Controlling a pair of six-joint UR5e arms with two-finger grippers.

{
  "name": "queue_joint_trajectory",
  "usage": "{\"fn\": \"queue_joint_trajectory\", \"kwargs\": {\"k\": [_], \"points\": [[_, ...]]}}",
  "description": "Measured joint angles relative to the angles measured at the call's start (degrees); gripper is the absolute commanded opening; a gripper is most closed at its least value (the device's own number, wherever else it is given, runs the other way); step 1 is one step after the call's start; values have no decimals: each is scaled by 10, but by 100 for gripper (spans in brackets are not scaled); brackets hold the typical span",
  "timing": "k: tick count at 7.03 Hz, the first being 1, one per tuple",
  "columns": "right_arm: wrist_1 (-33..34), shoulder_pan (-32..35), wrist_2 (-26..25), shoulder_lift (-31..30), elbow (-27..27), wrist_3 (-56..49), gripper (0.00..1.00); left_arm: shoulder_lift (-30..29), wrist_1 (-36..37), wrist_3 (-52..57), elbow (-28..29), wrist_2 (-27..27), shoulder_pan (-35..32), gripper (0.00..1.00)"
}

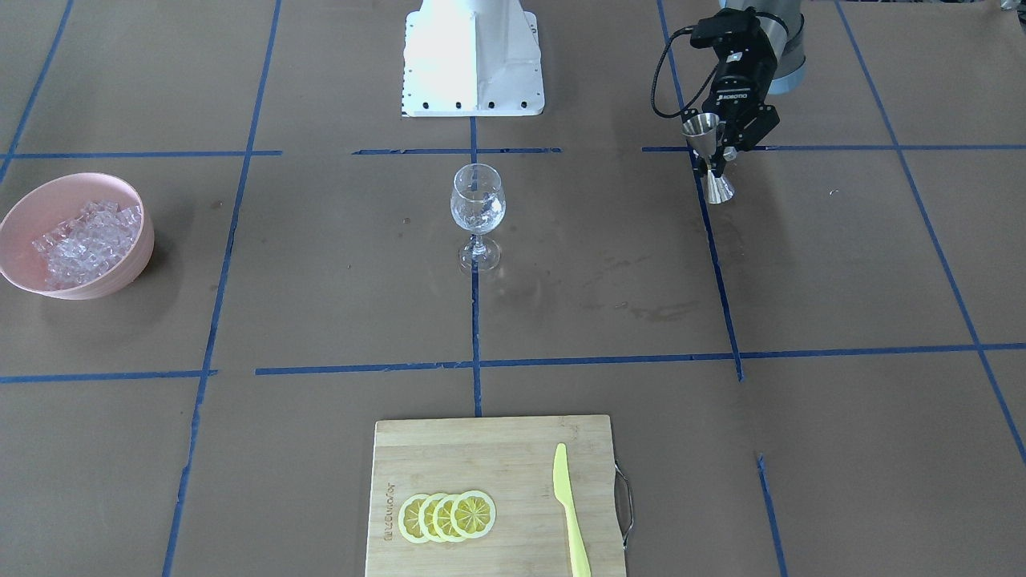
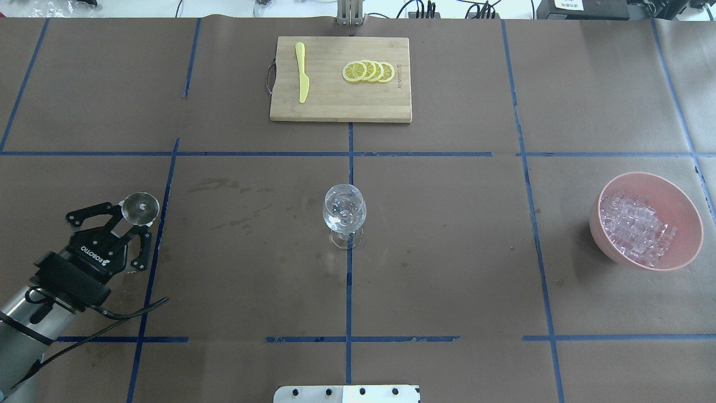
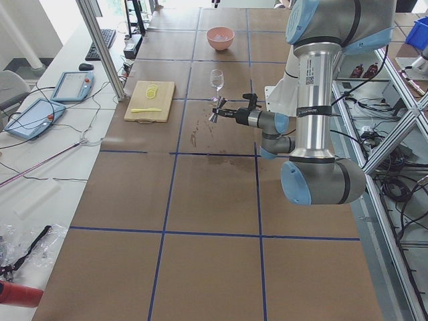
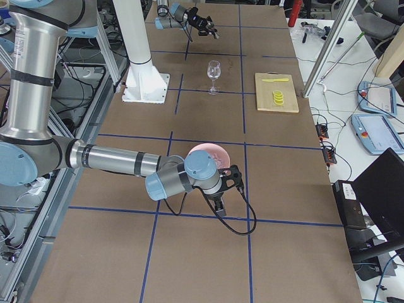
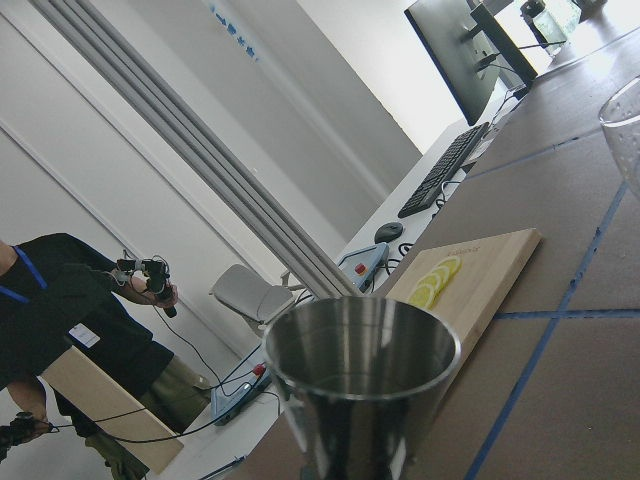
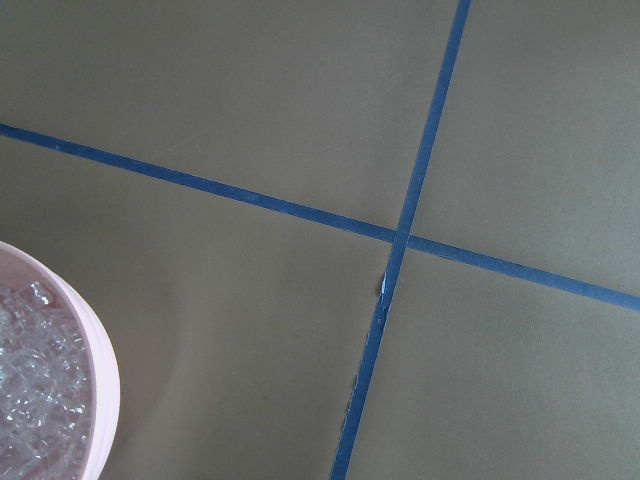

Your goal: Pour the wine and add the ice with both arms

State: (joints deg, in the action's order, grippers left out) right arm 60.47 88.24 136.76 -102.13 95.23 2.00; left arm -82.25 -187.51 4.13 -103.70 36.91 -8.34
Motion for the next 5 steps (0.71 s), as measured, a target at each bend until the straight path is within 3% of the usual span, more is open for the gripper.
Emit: {"fn": "queue_joint_trajectory", "kwargs": {"k": [3,5], "points": [[0,1,0,-1,0,-1,100,66,4,-200,3,10,-1,0],[0,1,0,-4,0,-1,100,73,16,-436,9,59,0,0]]}}
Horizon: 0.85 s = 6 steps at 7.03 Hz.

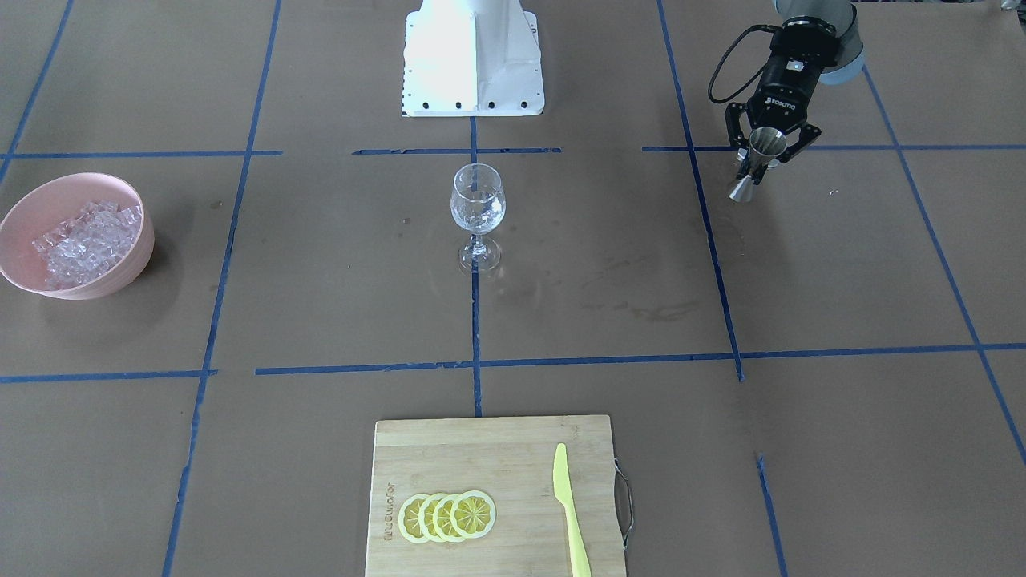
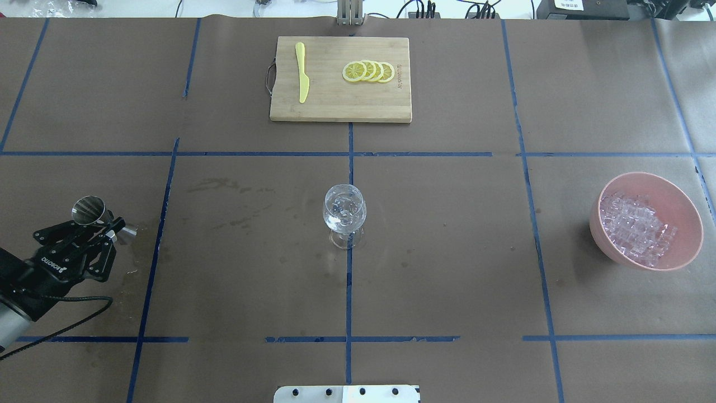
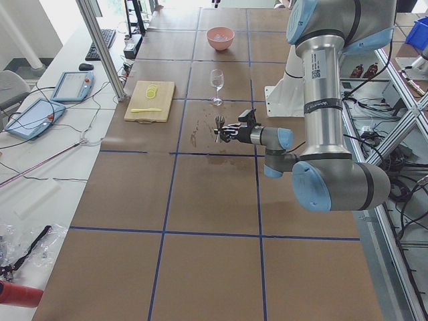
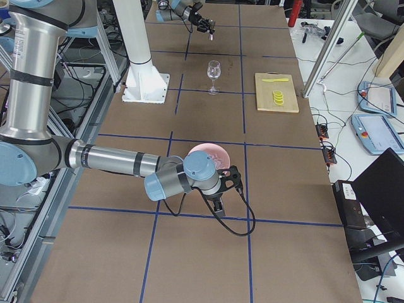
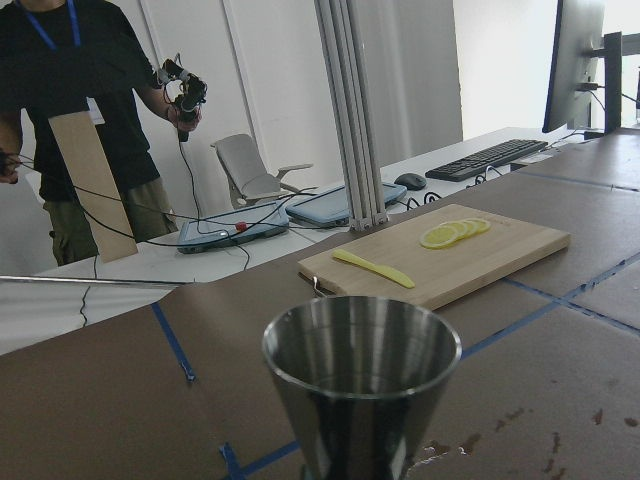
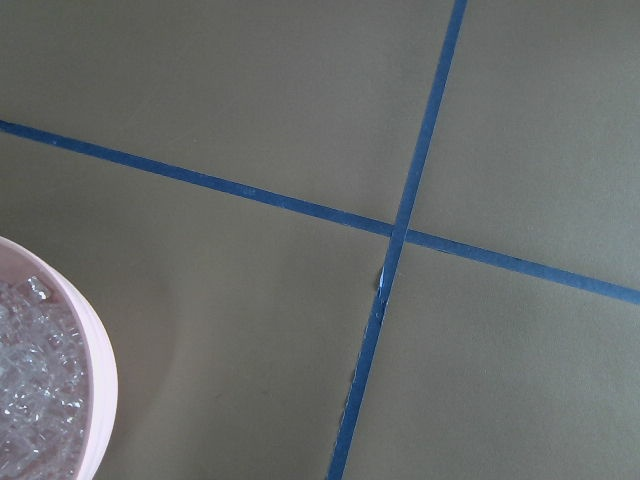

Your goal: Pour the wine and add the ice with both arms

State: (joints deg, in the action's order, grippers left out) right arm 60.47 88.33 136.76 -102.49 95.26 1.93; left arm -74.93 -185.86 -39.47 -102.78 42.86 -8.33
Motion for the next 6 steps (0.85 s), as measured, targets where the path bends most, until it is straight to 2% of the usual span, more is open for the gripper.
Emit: {"fn": "queue_joint_trajectory", "kwargs": {"k": [1,2,6], "points": [[0,0,0,-1,0,0,100,-3,14,-98,17,15,1,0],[0,0,0,-2,0,0,100,-9,21,-140,42,12,2,0],[-16,0,0,-8,1,1,100,-38,24,-154,106,-94,7,0]]}}
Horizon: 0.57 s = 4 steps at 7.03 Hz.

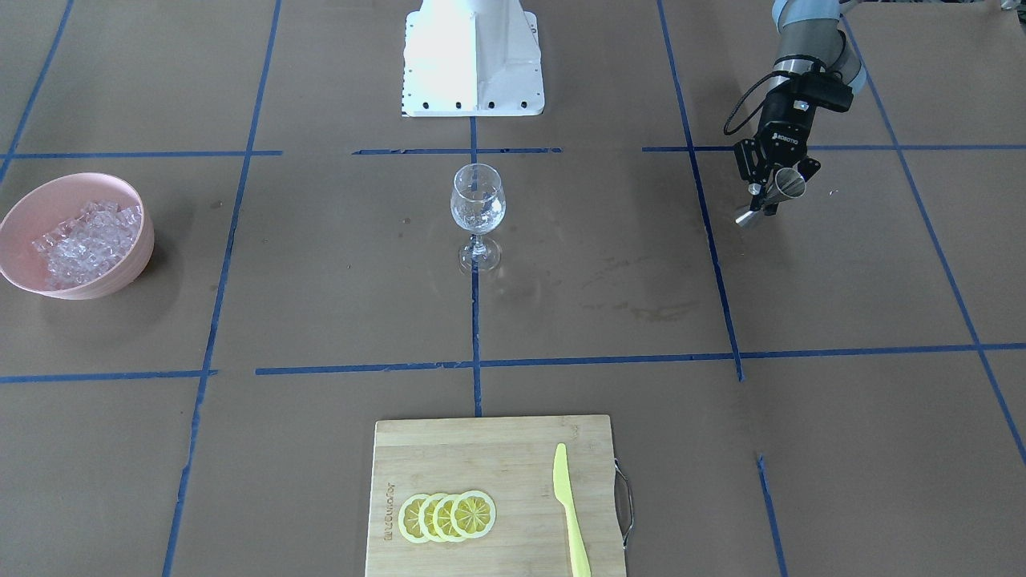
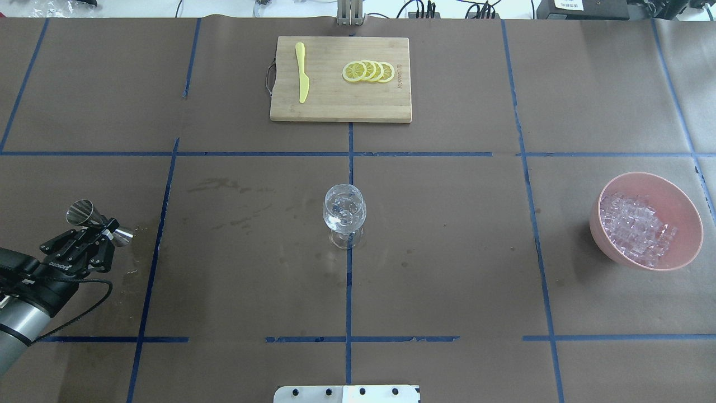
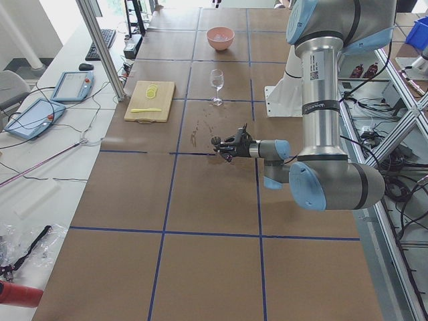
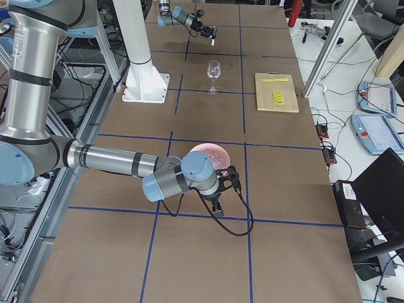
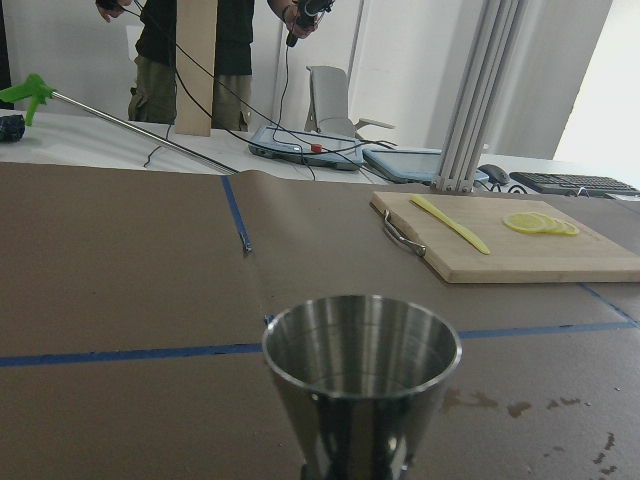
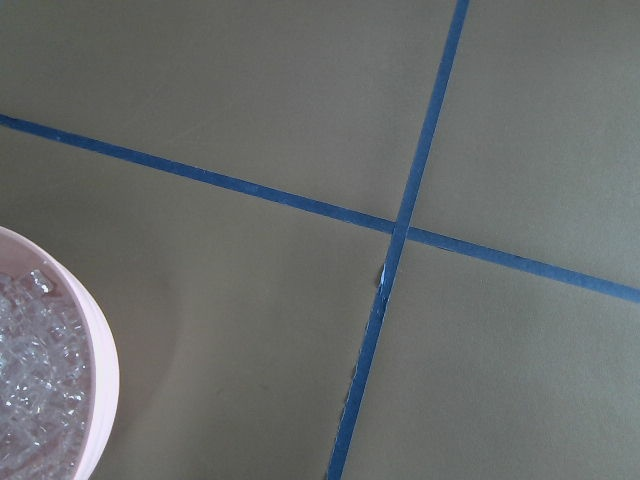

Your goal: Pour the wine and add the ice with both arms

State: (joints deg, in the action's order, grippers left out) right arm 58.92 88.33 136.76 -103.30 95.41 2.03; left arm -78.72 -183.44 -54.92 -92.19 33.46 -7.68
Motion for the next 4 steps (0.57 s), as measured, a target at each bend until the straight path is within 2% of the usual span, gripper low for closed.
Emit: {"fn": "queue_joint_trajectory", "kwargs": {"k": [4], "points": [[-5,0,0,-2,-1,0,100,-23,5,22,37,-17,4,0]]}}
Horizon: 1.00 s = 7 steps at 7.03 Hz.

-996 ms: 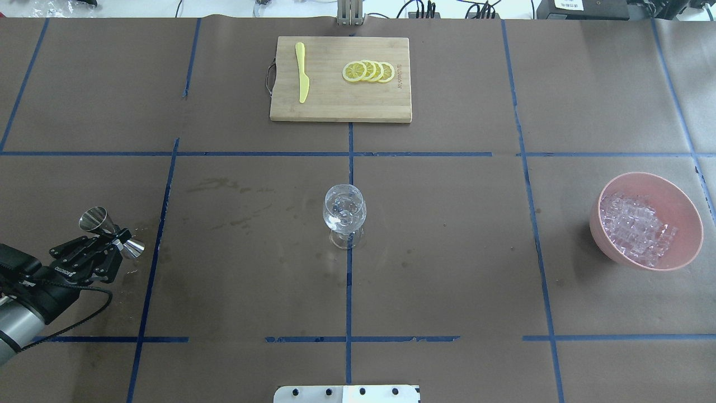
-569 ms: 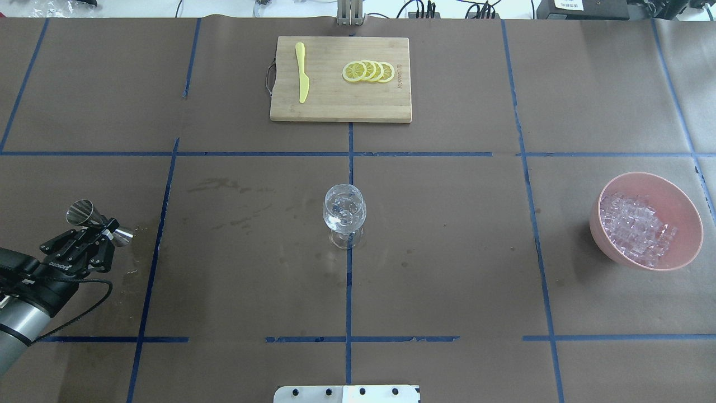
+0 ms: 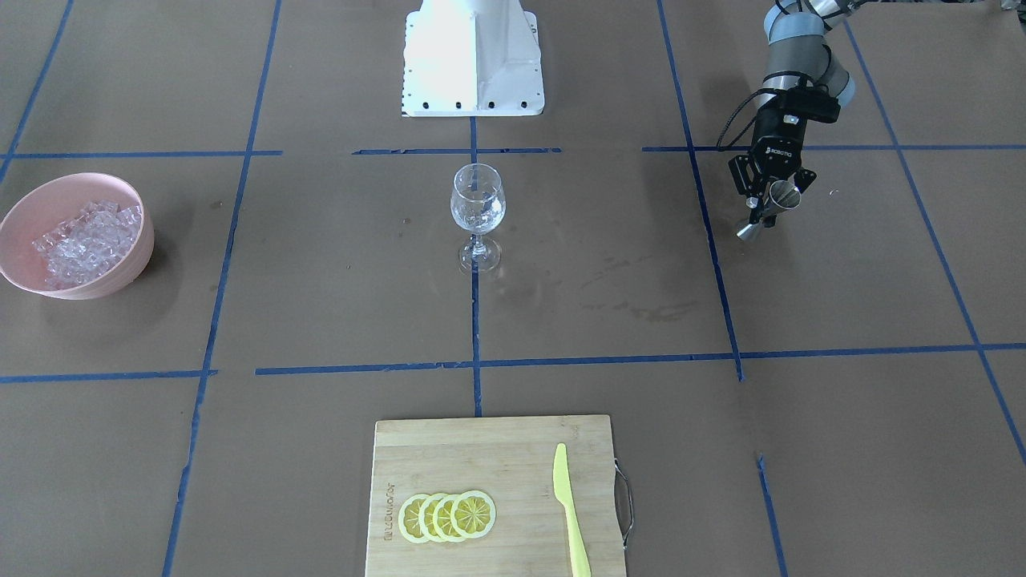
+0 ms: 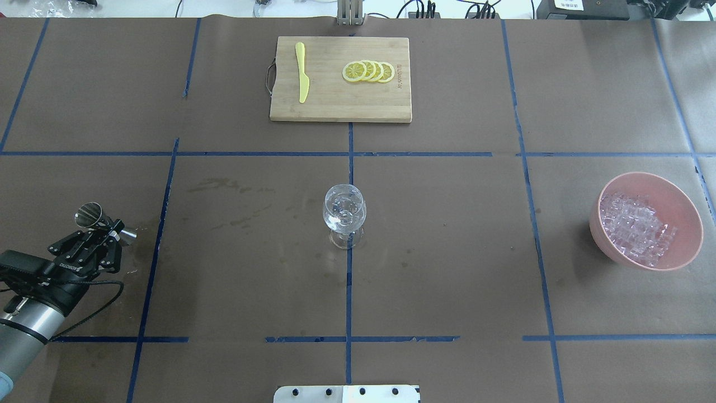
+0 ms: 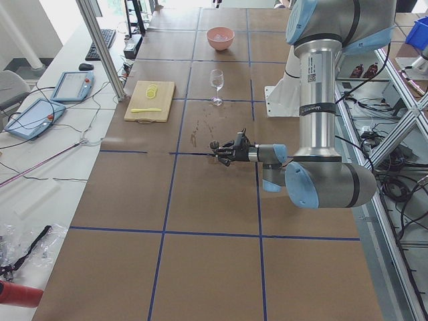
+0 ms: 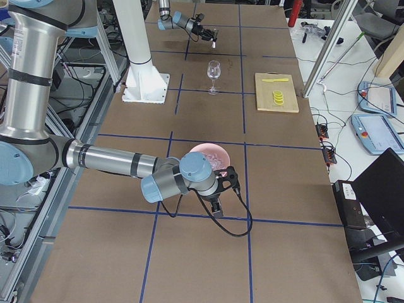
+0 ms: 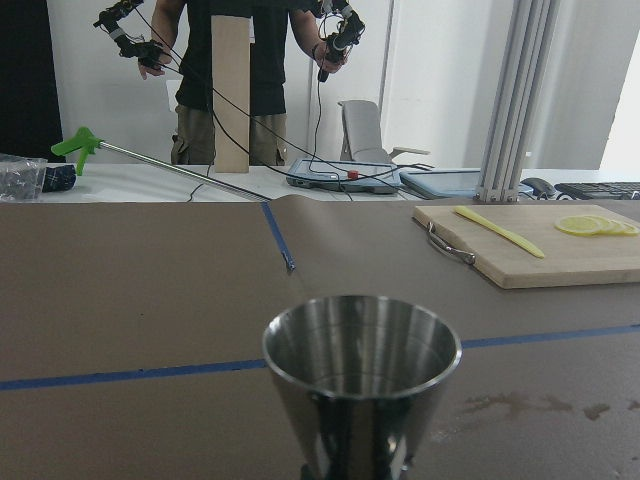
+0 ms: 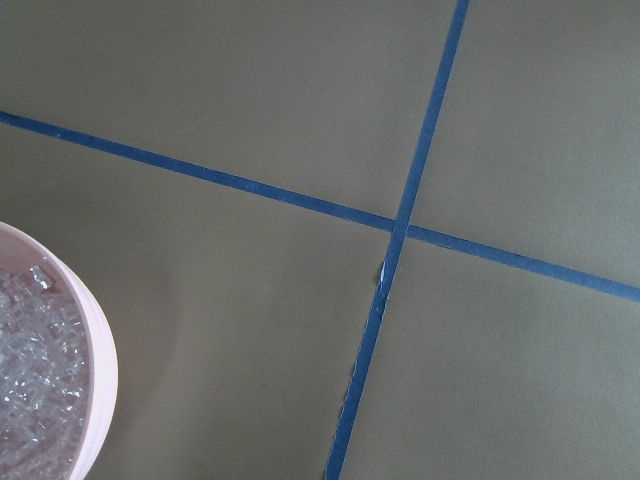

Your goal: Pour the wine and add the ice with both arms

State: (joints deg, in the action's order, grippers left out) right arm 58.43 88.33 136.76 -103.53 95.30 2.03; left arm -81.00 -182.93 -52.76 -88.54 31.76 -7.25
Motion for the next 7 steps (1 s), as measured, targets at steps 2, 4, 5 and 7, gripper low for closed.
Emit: {"fn": "queue_joint_trajectory", "kwargs": {"k": [2,4,5,7], "points": [[0,0,0,-1,-1,0,100,-10,3,17,3,2,1,0],[0,0,0,-1,-1,0,100,-14,13,20,5,2,2,0],[0,0,0,-1,-1,0,100,-16,16,20,7,2,4,0],[0,0,0,-1,-1,0,100,-22,17,20,12,2,12,5]]}}
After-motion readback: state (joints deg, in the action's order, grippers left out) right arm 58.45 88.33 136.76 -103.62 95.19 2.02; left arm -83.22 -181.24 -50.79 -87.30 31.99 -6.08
